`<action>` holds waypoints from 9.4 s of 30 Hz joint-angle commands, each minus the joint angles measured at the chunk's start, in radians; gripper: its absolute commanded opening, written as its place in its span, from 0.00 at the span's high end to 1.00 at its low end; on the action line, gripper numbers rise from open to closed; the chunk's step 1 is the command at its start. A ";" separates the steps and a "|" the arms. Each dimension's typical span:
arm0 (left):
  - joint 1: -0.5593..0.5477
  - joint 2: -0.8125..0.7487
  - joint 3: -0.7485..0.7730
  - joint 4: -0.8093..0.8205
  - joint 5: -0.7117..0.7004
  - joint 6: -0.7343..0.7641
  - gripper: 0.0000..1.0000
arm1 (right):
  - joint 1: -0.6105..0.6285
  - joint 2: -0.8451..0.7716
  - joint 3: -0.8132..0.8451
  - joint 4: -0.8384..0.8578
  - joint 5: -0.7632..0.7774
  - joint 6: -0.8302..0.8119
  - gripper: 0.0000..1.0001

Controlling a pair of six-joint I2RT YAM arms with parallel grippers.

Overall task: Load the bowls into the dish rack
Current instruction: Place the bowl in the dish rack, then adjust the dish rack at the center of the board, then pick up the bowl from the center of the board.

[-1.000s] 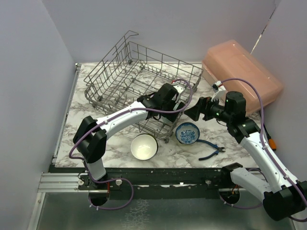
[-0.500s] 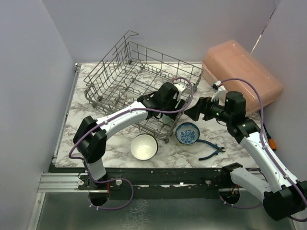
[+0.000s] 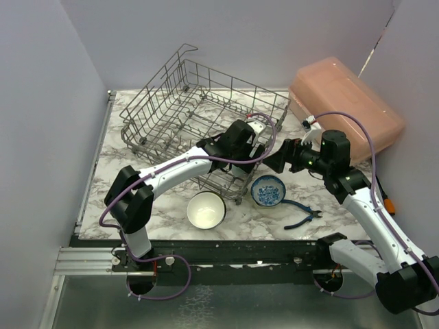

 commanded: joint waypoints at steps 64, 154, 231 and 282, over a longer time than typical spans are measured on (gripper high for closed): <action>0.167 -0.736 -0.525 0.327 0.003 -0.253 0.01 | -0.004 0.057 -0.053 0.049 -0.104 0.016 0.05; 0.207 -0.801 -0.823 0.761 0.457 -0.593 0.01 | -0.001 -0.179 -0.158 -0.195 0.250 0.113 0.24; 0.203 -0.880 -0.695 0.322 0.283 -0.404 0.01 | -0.002 -0.274 -0.218 -0.434 0.288 0.359 0.44; -0.271 -0.410 -0.542 0.385 -0.086 -0.545 0.16 | -0.002 -0.264 -0.224 -0.359 0.203 0.266 0.99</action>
